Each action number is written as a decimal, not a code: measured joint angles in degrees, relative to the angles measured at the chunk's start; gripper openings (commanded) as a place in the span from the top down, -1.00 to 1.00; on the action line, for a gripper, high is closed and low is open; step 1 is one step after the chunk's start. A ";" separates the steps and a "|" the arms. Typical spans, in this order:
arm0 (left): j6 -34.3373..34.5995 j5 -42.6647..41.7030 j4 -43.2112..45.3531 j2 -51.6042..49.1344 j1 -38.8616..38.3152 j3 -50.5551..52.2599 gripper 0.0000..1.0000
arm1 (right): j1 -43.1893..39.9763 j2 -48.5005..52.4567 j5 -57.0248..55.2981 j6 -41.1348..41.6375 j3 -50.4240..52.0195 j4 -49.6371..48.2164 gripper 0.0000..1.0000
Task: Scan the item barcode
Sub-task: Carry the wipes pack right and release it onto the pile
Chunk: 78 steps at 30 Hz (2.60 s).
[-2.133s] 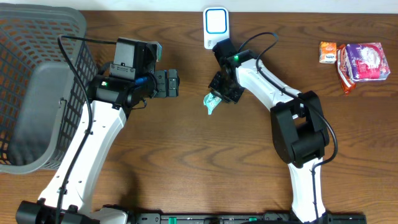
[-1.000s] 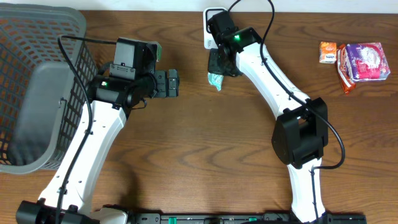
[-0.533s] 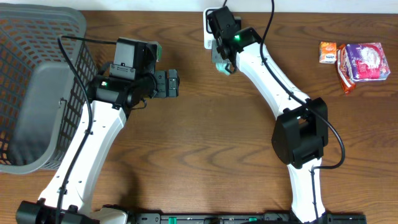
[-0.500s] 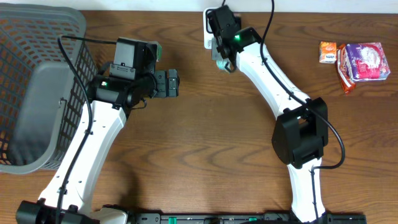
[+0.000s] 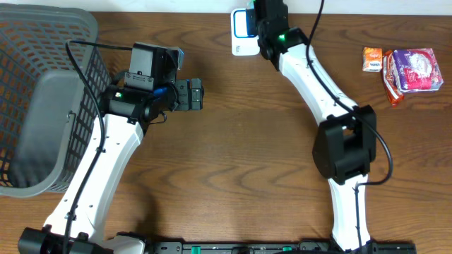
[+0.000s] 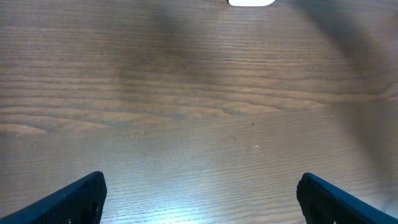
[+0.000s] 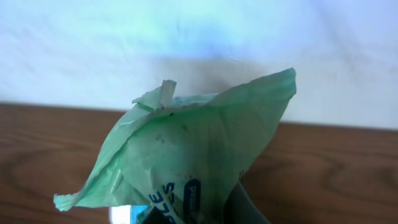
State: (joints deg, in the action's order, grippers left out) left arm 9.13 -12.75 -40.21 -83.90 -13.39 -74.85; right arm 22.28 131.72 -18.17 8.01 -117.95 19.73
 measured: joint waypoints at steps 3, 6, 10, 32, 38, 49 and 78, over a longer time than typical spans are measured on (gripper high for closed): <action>0.00 0.00 0.00 0.00 0.00 0.00 -0.96 | -0.39 1.31 -4.46 0.02 0.17 2.73 0.98; -0.02 0.00 0.00 0.00 0.00 0.00 -0.96 | -2.27 0.98 -10.93 -1.31 0.15 8.15 0.98; 0.00 0.00 -0.02 0.00 0.00 0.00 -0.96 | -9.35 0.68 -17.29 -3.98 0.00 19.28 0.98; 0.00 0.00 0.00 0.00 0.00 0.00 -0.96 | -23.47 -15.06 -6.62 0.96 -0.07 50.60 -0.98; 0.00 0.00 0.02 0.00 0.00 0.00 -0.96 | -23.58 -17.25 2.27 1.20 -0.24 50.71 -0.99; 0.00 0.00 0.00 0.00 0.00 0.00 -0.96 | -23.56 -16.92 5.70 1.22 -0.24 50.77 -0.99; 0.00 0.00 0.00 0.00 0.00 0.00 -0.96 | -23.56 -16.92 5.81 1.62 -0.24 50.77 -0.99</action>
State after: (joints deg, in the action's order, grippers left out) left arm 9.13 -12.75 -40.21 -83.90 -13.39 -74.85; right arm -1.28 114.80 -12.36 9.63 -118.19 70.50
